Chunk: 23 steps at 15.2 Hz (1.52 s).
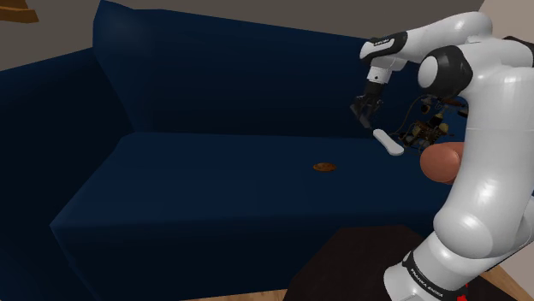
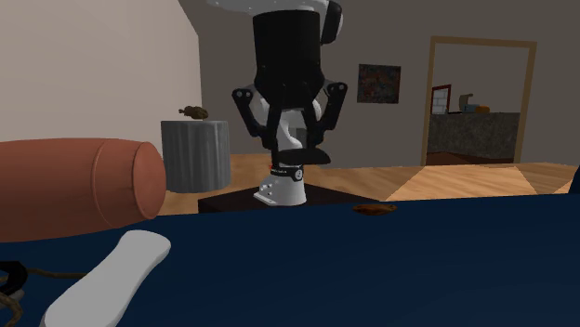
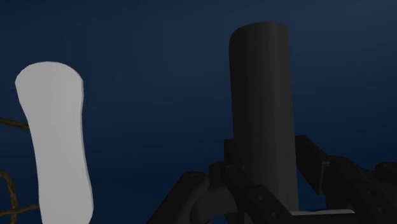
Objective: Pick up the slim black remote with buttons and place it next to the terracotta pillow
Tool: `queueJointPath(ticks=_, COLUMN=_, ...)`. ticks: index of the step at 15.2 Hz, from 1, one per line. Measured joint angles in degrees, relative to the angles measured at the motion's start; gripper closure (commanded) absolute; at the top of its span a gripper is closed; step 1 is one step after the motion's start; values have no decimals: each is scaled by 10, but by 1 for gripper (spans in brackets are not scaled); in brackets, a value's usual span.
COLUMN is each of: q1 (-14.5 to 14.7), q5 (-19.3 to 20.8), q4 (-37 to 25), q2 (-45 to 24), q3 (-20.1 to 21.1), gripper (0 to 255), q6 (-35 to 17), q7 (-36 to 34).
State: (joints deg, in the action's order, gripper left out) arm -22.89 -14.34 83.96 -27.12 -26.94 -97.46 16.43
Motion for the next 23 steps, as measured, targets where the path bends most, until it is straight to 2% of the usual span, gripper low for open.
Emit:
queueJointPath(ticks=18, q1=-17, q5=4, q4=-131, q2=4, q3=-5, gripper=255, q6=132, q7=-11)
queueJointPath(ticks=21, q1=-9, q5=22, q4=-70, q2=49, q3=-14, gripper=255, q6=115, q7=-1)
queueJointPath(ticks=23, q1=4, q5=45, q4=5, q2=103, q3=-22, gripper=255, q6=90, q7=4)
